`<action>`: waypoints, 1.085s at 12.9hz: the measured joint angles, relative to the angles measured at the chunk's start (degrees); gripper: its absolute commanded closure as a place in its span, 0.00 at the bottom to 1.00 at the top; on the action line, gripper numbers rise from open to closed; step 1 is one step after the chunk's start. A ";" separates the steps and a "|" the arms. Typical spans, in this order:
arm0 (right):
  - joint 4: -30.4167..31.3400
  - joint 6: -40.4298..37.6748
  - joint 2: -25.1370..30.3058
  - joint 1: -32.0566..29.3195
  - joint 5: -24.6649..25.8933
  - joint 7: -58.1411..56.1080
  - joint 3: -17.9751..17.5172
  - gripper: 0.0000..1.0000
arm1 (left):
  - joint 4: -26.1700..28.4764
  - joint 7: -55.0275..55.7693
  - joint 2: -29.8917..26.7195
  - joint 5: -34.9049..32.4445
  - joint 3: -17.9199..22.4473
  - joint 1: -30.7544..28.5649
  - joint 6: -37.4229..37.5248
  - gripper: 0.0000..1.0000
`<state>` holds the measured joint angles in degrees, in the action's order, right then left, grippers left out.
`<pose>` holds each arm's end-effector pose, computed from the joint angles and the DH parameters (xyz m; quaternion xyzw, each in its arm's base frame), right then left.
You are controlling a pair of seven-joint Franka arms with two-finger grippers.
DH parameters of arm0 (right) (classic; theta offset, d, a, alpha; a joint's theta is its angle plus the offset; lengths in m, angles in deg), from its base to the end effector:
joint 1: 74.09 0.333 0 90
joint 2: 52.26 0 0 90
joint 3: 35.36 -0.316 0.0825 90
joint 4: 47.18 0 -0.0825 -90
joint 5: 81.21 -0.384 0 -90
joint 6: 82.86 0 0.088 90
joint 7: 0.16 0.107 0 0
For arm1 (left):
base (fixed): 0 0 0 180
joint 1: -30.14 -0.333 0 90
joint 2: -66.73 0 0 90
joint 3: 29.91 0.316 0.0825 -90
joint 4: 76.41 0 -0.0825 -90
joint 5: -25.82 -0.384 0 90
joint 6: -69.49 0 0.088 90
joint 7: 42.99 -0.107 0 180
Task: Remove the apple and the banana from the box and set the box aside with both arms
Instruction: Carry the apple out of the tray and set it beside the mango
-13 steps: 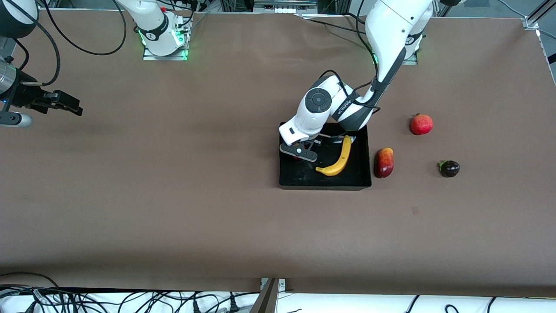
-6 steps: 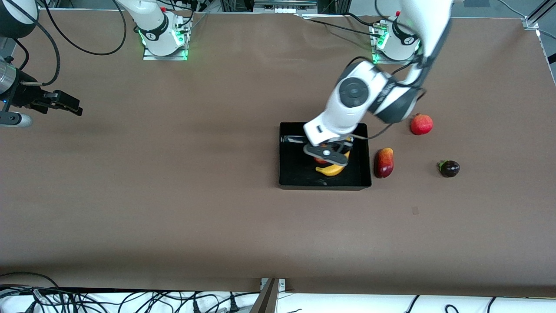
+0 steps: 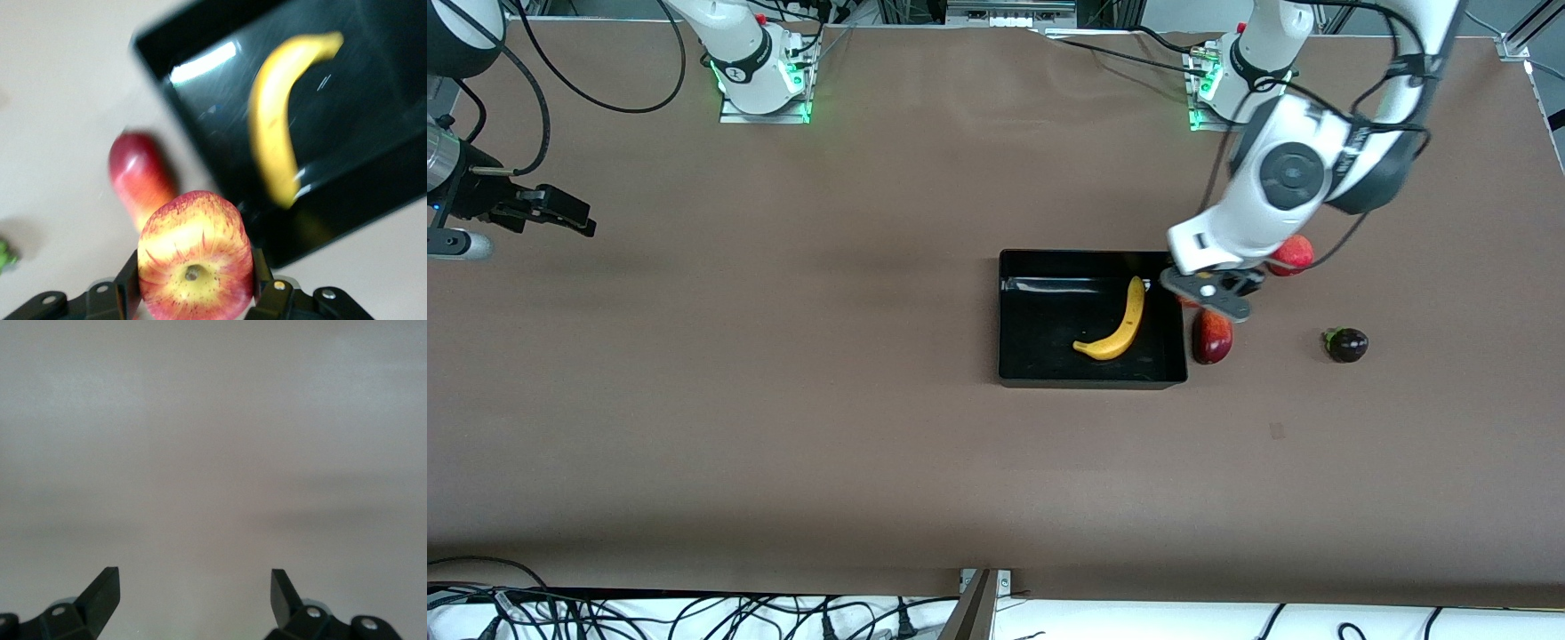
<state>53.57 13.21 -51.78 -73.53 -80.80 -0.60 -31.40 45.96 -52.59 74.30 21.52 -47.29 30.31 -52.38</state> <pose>0.5513 -0.0336 0.5492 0.9990 -0.0253 -0.0367 0.0020 0.5191 -0.1591 0.3370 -0.9644 0.2555 0.0660 0.0154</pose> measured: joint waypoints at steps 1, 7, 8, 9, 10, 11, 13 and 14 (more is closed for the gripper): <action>0.00 0.00 0.00 0.00 0.00 0.00 0.00 0.00 | 2.73 -2.87 -1.09 0.00 0.02 -2.50 -0.10 1.00; -0.01 0.00 0.00 0.00 0.00 0.00 0.00 0.00 | 11.84 -11.00 0.86 0.00 1.25 -10.19 -12.12 1.00; -0.02 0.00 0.00 0.00 0.00 0.00 0.00 0.00 | 12.06 -11.52 2.62 0.00 1.97 -10.37 -14.37 1.00; -0.03 0.00 0.00 0.00 0.00 0.00 0.00 0.00 | 12.10 -12.03 4.53 -0.05 2.58 -10.45 -16.21 1.00; -0.03 0.00 0.00 0.00 0.00 0.00 0.00 0.00 | 12.10 -12.31 6.23 -0.47 3.00 -10.45 -17.64 1.00; -0.03 0.00 0.00 0.00 0.00 0.00 0.00 0.00 | 12.07 -12.32 7.57 -1.41 3.18 -10.47 -18.71 0.73; -0.03 0.00 0.00 0.00 0.00 0.00 0.00 0.00 | 11.88 -12.32 8.72 -2.01 3.25 -10.49 -19.44 0.00; -0.05 0.00 0.00 0.00 0.00 0.00 -0.01 0.00 | 11.84 -12.32 8.74 -2.07 3.26 -10.49 -19.52 0.00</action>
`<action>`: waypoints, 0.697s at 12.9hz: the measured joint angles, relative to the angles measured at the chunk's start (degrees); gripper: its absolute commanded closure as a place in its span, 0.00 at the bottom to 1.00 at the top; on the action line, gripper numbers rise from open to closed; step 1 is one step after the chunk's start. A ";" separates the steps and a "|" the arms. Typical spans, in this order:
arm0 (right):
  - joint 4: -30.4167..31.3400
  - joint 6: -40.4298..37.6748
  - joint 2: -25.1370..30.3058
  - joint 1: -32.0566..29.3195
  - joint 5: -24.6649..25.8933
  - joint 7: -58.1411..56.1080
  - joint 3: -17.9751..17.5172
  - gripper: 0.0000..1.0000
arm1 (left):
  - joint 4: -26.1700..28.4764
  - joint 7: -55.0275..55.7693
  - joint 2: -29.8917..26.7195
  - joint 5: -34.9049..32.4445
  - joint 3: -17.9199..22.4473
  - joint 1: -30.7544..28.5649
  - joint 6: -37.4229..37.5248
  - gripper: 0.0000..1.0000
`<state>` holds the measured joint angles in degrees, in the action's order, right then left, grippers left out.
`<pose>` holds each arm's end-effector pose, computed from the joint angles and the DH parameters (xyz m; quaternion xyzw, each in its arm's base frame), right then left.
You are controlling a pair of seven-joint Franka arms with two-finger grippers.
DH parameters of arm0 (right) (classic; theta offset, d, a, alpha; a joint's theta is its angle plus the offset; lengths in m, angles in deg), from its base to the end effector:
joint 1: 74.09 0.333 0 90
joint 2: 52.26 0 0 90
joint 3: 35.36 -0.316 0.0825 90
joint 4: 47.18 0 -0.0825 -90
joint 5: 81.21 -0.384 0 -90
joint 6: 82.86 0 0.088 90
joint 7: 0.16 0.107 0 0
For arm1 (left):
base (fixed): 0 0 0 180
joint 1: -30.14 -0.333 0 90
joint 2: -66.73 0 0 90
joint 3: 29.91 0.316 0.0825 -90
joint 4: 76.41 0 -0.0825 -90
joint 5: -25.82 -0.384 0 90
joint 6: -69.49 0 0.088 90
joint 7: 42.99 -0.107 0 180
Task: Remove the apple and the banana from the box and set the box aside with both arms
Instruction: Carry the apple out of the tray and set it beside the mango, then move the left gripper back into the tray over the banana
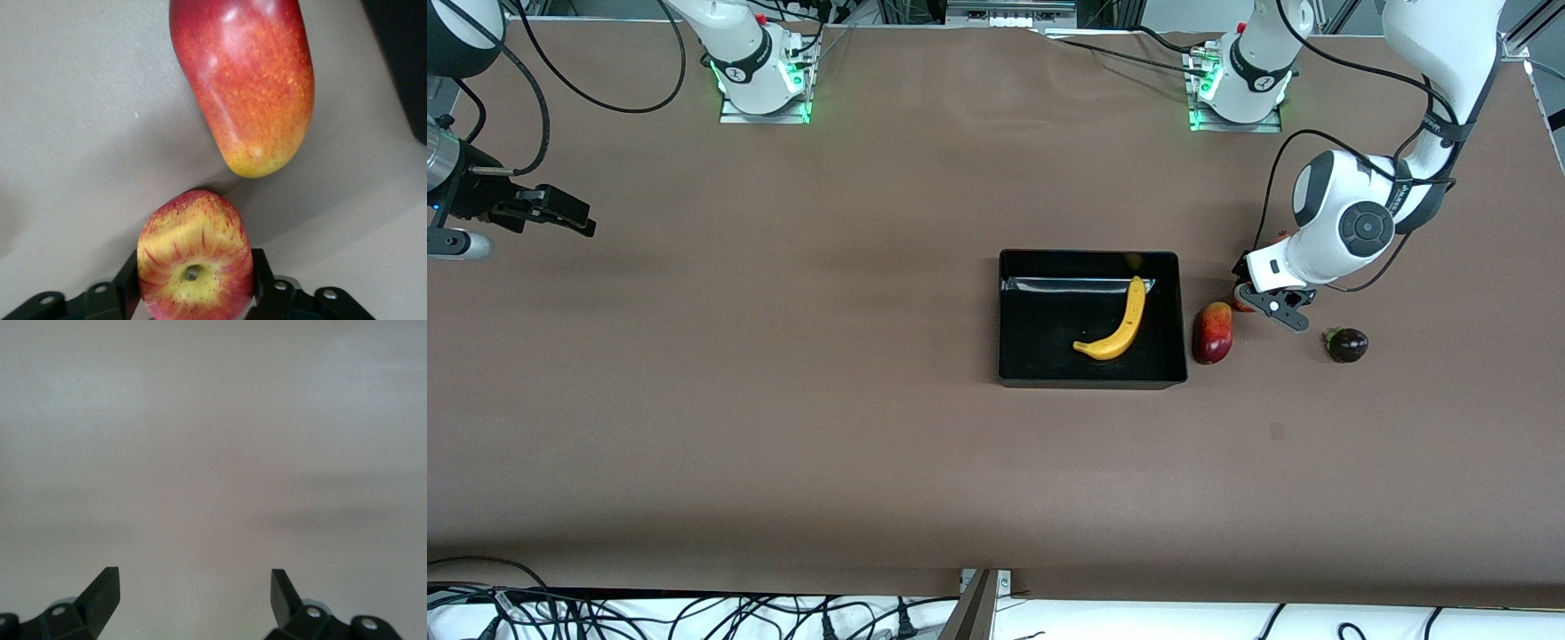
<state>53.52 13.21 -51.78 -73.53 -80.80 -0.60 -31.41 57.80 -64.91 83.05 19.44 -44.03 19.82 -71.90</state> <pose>0.5514 -0.0335 0.5496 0.9990 -0.0252 -0.0363 0.0020 0.4983 -0.0374 0.2041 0.9616 -0.2644 -0.0724 0.0148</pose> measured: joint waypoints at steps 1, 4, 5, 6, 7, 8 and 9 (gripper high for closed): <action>0.00 0.00 0.00 0.00 0.00 0.00 0.00 0.00 | -0.08 0.00 -0.02 0.00 0.01 0.00 -0.01 0.00; 0.00 0.00 0.00 0.00 0.00 0.00 -0.01 0.00 | -2.75 0.05 -2.62 1.06 -0.41 0.07 5.30 0.00; 0.00 0.00 0.00 0.00 0.00 0.00 -0.03 0.00 | -5.18 0.05 -4.79 3.26 -1.22 0.38 10.90 0.00; -0.01 0.00 0.00 0.00 0.00 0.00 -0.04 0.00 | -8.13 0.11 -6.98 5.99 -2.07 1.32 16.66 0.00; -0.01 0.00 0.00 0.00 0.00 0.00 -0.04 0.00 | -11.18 0.68 -8.97 8.64 -2.60 3.14 21.36 0.00; -0.01 0.00 0.00 0.00 0.00 0.00 -0.04 0.00 | -13.63 2.74 -10.44 10.50 -2.97 5.60 24.14 0.00; -0.01 0.00 0.00 0.00 0.00 0.00 -0.05 0.00 | -14.85 6.45 -11.09 11.42 -3.47 8.11 24.89 0.00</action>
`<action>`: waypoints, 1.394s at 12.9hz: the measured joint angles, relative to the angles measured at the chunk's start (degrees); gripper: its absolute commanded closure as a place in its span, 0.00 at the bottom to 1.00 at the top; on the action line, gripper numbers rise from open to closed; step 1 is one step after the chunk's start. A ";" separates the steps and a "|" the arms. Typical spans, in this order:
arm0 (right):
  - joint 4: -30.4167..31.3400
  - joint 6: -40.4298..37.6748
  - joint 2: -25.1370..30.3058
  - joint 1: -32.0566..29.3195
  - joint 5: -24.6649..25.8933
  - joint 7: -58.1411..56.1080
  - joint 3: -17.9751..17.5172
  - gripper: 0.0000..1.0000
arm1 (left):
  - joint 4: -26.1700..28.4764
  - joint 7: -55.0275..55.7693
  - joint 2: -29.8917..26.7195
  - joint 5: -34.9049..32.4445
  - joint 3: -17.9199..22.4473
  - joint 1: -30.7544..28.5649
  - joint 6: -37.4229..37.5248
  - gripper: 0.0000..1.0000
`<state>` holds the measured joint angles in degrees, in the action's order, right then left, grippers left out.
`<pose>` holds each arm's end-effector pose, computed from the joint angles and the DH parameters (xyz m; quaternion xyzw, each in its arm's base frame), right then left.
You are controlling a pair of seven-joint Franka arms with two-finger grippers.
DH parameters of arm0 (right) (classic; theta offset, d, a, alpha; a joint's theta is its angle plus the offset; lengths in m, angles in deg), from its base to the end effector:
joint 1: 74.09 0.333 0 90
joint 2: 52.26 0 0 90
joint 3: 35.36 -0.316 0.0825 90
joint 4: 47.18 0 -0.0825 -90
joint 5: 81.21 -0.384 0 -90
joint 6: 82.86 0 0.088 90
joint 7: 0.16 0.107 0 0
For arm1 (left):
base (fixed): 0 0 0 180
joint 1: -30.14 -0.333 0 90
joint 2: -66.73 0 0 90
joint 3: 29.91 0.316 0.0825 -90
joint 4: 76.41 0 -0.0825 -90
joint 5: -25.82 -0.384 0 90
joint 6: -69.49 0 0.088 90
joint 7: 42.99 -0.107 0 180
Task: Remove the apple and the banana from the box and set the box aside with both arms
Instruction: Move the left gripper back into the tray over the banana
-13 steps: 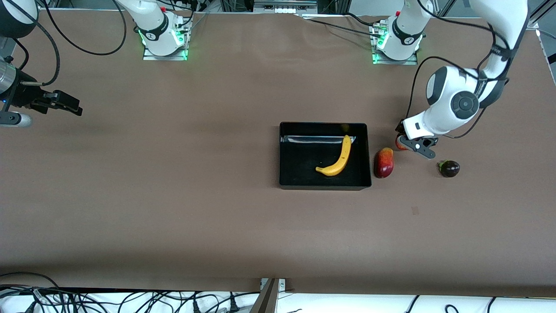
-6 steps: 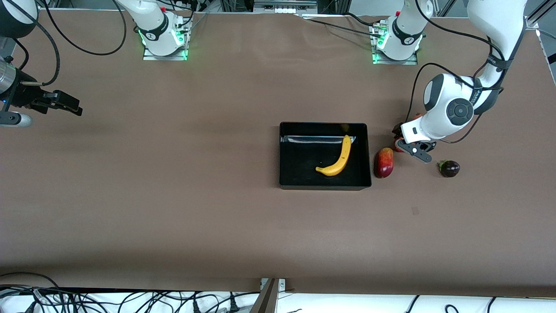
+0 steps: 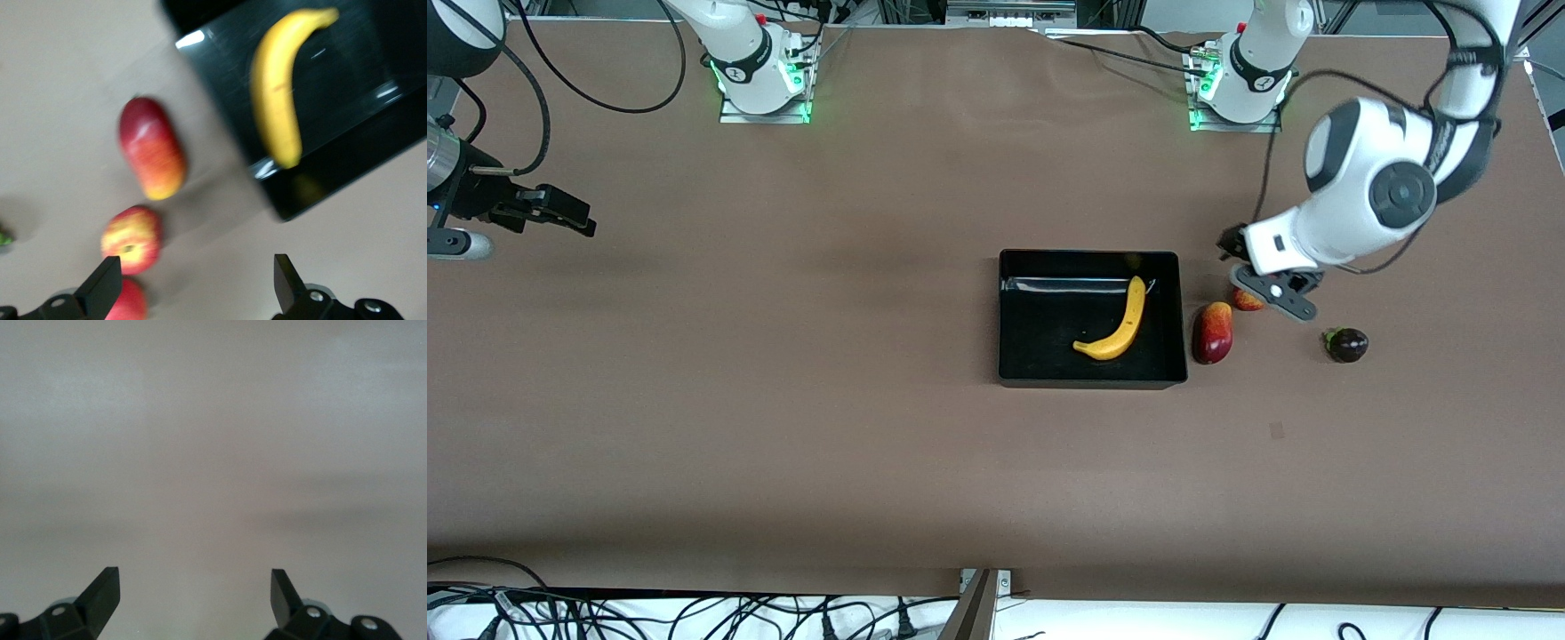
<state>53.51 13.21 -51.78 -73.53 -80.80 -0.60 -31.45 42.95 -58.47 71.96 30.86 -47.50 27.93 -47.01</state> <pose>0.5515 -0.0331 0.5497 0.9990 -0.0249 -0.0362 0.0021 0.5256 -0.1479 0.3744 0.9660 -0.2439 -0.0686 0.0517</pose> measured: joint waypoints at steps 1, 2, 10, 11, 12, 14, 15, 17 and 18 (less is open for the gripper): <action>0.00 0.00 0.00 0.00 0.00 0.00 0.00 0.00 | -0.32 4.55 0.13 0.17 -0.97 2.22 -0.81 0.00; 0.00 0.00 0.00 0.00 0.00 0.00 -0.02 0.00 | -0.26 9.14 0.93 0.17 -2.32 4.24 -3.35 0.00; -0.25 0.00 0.01 0.00 0.00 0.00 -0.47 0.00 | -0.13 15.30 15.80 -7.91 -3.69 10.50 -20.76 0.00; -0.26 0.00 0.01 0.00 0.00 0.00 -0.50 0.00 | -0.44 15.30 16.26 -8.81 -3.35 10.50 -21.11 0.00; -0.27 0.00 0.01 0.00 0.00 0.00 -0.52 0.00 | -0.69 15.30 16.42 -9.28 -2.77 10.51 -21.15 0.00; -0.28 0.00 0.01 0.00 0.00 -0.02 -0.53 0.00 | -0.96 15.28 16.51 -9.31 -1.34 10.47 -21.21 0.00; -0.31 0.05 0.01 0.00 0.00 -0.02 -0.53 0.00 | -1.11 15.28 16.76 -9.32 -0.98 10.47 -21.69 0.00; -0.70 0.17 0.01 0.00 0.03 -0.03 -0.53 0.00 | -1.28 15.28 18.21 -9.35 -0.98 10.70 -24.11 0.00; -0.98 0.17 0.01 0.00 0.03 -0.03 -0.53 0.00 | -1.32 15.28 19.28 -9.36 -0.96 11.18 -25.13 0.00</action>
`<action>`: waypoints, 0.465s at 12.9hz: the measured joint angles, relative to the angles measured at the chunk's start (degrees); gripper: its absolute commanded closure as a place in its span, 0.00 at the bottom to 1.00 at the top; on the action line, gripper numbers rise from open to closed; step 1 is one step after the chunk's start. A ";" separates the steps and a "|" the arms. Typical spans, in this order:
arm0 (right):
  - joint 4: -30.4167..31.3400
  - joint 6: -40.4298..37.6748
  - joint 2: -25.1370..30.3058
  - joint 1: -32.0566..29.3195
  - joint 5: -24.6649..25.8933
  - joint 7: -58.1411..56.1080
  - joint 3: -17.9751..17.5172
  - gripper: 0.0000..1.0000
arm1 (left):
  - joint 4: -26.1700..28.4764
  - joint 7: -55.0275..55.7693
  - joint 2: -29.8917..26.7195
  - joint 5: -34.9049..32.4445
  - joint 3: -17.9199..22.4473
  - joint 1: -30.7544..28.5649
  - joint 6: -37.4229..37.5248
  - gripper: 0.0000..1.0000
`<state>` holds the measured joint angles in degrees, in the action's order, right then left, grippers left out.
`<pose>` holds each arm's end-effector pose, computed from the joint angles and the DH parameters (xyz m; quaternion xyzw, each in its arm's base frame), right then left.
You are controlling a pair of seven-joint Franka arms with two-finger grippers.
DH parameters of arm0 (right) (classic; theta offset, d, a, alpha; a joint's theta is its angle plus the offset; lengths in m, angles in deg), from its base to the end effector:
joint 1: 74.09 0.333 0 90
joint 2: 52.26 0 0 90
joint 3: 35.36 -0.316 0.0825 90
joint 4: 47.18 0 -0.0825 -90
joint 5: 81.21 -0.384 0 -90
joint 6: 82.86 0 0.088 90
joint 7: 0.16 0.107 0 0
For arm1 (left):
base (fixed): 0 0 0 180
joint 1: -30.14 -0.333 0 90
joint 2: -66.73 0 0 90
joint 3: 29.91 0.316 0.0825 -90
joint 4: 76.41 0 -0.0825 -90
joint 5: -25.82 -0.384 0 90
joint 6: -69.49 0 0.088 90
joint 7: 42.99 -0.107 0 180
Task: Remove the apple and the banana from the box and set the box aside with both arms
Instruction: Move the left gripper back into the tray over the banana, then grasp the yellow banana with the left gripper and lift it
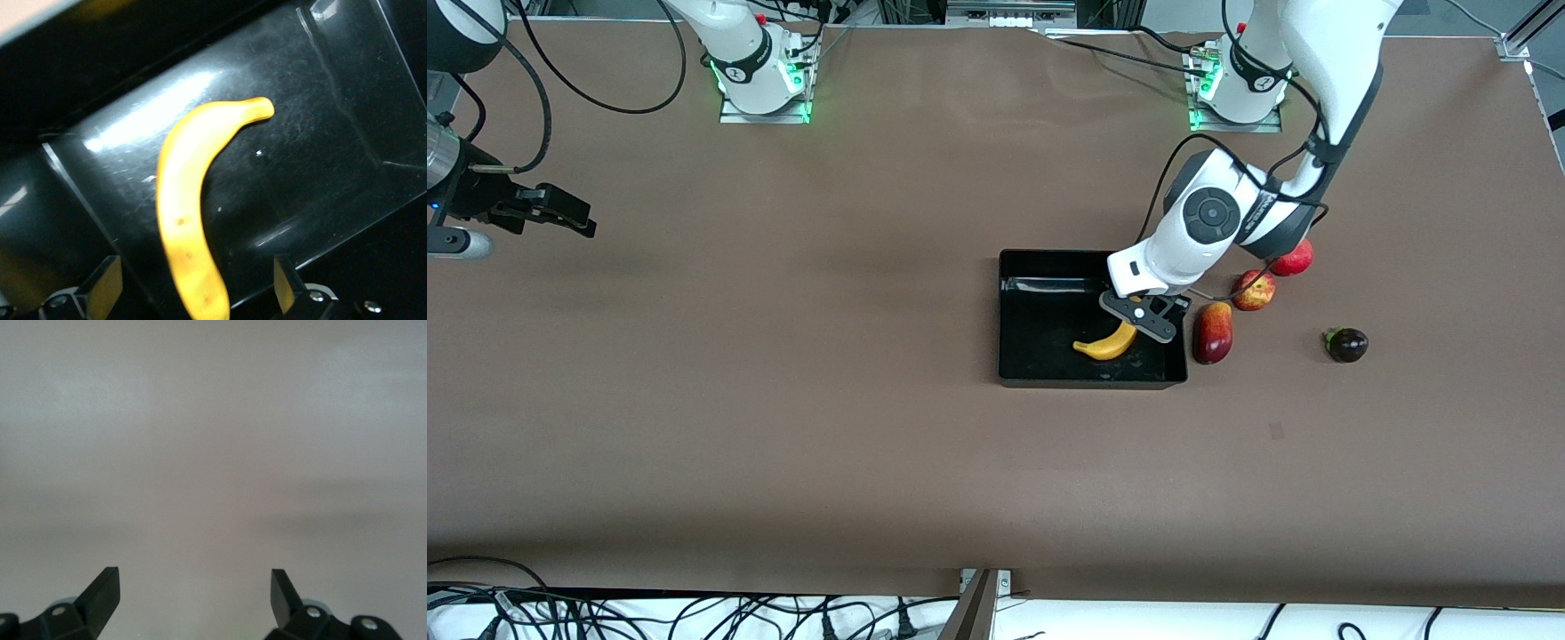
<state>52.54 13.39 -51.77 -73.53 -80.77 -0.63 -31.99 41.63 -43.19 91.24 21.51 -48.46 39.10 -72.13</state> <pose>0.5537 -0.0280 0.5581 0.9995 -0.0199 -0.0261 0.0028 0.5279 -0.2714 0.2358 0.9662 -0.2543 -0.0059 0.0425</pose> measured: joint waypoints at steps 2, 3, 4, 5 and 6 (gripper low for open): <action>-0.19 0.00 0.00 0.00 0.02 -0.01 0.00 0.00 | -0.20 -0.03 1.90 -0.33 0.42 1.23 -1.48 0.00; -0.19 0.00 0.00 0.00 0.38 -0.02 -0.01 0.00 | -0.34 -0.06 2.69 -1.53 0.80 1.87 -2.50 0.00; -0.20 0.01 0.00 0.01 1.45 -0.02 -0.06 0.00 | -0.49 -0.03 3.40 -3.43 1.09 2.36 -3.19 0.00; -0.21 0.02 0.00 0.02 2.68 -0.02 -0.18 0.00 | -0.64 0.01 4.19 -4.99 1.29 2.71 -3.79 0.00; -0.21 0.04 0.00 0.10 3.11 -0.01 -0.37 0.00 | -0.73 0.01 4.90 -5.67 1.61 3.11 -4.50 0.00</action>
<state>52.32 13.43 -51.77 -73.43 -77.65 -0.64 -32.36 40.89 -43.18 96.14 15.83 -46.85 42.21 -76.63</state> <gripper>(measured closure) 0.000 0.000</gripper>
